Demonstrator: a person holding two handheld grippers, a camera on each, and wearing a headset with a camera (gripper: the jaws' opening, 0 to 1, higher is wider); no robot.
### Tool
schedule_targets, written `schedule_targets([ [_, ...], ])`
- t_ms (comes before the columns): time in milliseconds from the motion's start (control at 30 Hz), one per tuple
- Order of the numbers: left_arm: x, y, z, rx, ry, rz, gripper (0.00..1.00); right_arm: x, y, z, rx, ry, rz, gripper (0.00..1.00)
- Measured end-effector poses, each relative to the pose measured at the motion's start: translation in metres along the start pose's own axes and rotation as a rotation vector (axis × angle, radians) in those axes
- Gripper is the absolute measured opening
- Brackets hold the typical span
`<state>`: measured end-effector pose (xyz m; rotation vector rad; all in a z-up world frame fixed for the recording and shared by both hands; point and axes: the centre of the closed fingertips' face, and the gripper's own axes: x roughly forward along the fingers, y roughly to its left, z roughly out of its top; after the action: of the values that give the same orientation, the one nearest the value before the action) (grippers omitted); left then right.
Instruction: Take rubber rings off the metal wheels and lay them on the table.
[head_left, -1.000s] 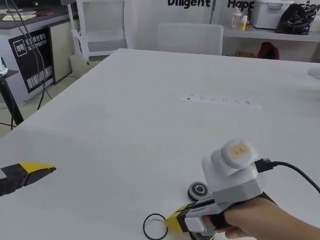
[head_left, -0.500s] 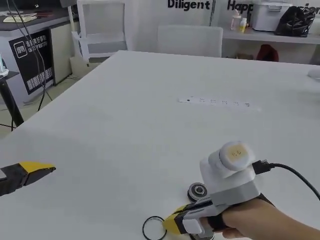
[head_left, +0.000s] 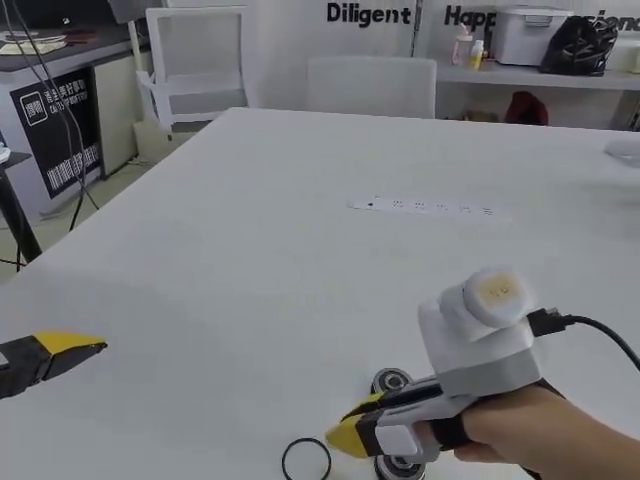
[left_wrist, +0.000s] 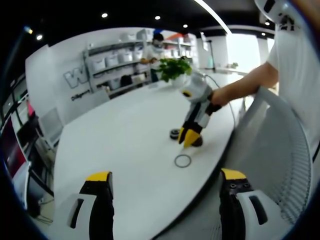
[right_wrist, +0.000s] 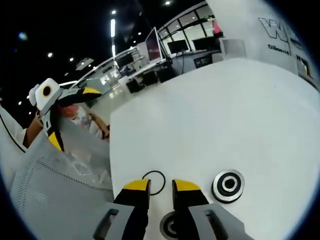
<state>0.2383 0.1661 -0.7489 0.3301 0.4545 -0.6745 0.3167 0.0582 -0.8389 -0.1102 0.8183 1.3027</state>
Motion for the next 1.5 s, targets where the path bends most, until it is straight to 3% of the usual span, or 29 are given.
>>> schedule_targets([
  [200,0.0,-0.001,0.0,0.01,0.009,-0.006,0.89,-0.014,0.007,0.011,-0.027,-0.043,0.012,0.19],
  [467,0.0,-0.001,0.0,0.019,0.013,-0.011,0.89,-0.047,0.019,0.036,-0.118,-0.158,0.021,0.24],
  [833,-0.001,0.002,-0.001,0.026,0.02,-0.015,0.89,-0.095,0.03,0.057,-0.255,-0.27,-0.035,0.32],
  [1200,0.002,0.002,0.0,0.034,0.028,-0.035,0.89,-0.13,0.025,0.049,-0.285,-0.329,-0.119,0.36],
  [1267,0.003,0.003,0.001,0.036,0.028,-0.037,0.9,-0.134,0.023,0.048,-0.252,-0.368,-0.125,0.36],
  [1500,0.008,0.001,0.003,0.053,0.036,-0.058,0.89,-0.133,0.014,0.025,-0.165,-0.397,-0.154,0.38],
])
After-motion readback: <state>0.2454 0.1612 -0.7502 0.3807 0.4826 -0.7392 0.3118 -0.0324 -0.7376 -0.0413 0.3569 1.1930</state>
